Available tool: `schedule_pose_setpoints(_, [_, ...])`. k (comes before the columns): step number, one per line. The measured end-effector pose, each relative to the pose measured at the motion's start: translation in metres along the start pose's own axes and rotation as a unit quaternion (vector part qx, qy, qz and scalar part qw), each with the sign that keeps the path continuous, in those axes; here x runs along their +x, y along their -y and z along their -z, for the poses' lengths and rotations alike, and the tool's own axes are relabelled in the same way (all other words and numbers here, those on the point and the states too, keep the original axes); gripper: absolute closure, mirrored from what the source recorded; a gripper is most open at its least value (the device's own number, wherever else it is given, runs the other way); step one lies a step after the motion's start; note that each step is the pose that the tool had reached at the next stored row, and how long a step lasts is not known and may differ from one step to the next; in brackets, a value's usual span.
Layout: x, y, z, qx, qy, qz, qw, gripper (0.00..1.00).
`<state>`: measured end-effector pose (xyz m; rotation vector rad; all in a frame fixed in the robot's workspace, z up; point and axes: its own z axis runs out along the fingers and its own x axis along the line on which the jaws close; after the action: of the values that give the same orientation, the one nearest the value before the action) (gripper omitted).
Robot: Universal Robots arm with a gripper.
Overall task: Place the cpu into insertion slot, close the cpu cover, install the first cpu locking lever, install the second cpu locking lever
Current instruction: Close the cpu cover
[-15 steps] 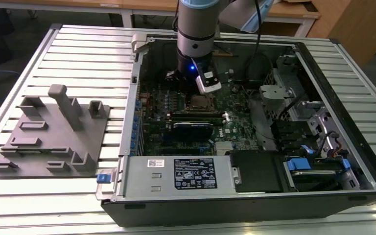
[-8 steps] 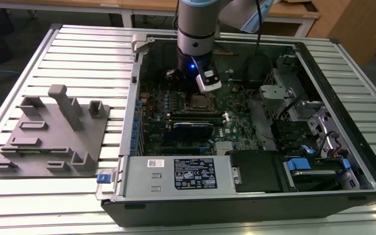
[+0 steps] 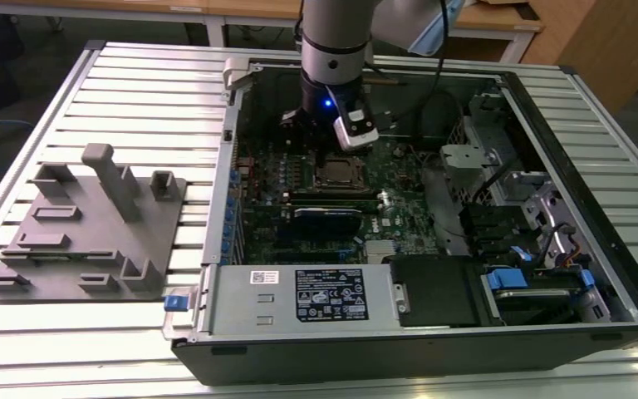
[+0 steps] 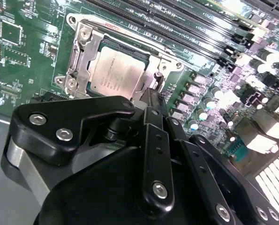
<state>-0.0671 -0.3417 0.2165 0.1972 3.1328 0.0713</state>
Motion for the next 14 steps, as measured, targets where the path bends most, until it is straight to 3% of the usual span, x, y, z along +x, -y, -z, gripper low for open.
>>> schedule_pose_setpoints(6, [-0.0023, -0.0003, -0.0001, 0.0, -0.0001, 0.0, 1.0, 0.9])
schedule_pose_setpoints(14, [-0.0225, -0.0029, -0.0004, -0.0001, 0.0, 0.0, 1.0, 0.9])
